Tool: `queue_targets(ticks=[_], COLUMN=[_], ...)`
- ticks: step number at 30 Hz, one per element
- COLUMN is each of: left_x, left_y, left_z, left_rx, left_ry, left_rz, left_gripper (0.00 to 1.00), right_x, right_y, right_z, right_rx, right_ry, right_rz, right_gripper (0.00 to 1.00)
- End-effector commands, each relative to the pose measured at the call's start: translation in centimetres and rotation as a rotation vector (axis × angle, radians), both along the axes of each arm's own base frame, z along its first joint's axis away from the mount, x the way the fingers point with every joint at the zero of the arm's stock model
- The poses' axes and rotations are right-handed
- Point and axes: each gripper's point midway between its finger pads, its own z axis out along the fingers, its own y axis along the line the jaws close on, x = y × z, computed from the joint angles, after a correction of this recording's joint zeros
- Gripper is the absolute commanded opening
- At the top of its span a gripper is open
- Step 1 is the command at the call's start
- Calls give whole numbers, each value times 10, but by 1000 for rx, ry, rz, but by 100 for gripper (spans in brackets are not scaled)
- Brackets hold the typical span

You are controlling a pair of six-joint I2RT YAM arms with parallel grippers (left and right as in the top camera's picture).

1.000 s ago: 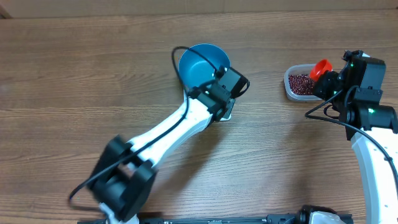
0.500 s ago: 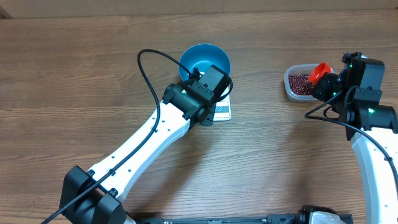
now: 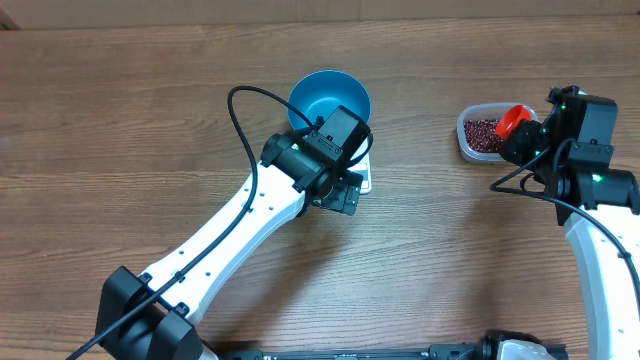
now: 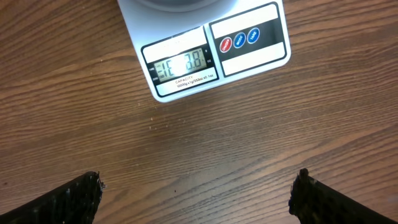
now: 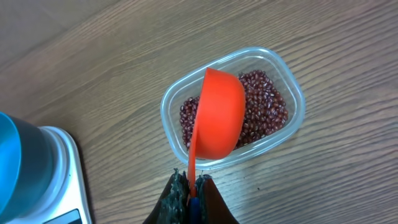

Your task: Scoop item into bowl and weigh 150g on scale

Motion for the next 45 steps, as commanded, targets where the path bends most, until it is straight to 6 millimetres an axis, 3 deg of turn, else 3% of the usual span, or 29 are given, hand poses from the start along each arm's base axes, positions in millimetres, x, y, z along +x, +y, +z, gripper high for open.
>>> queue_targets(ticks=[1,12,21,32,40,45], left_x=[-1,-2,1,3,3,3], left_y=[0,6,13,15,15,15], left_z=[21,10,23,21,21,21], left_rx=[-33,-49,-93,-91,-91,-91], left_ry=[-54,-98,-168,-165,-165,-165], left_rz=[-24,10,15,27,27,27], left_gripper=[99,100,100,100,99,100], right_x=[4,10,21,34,37,39], right_y=[-1,-4,9,4,-20,-25], right_z=[13,20,24,15,-23,-47], right_rx=[-37,-145,-221,-411,-548,-562], right_ry=[-33,-62,-91,11,183,254], right_rz=[34,122,189,218,182,182], right_gripper=[4,4,4,3,3,3])
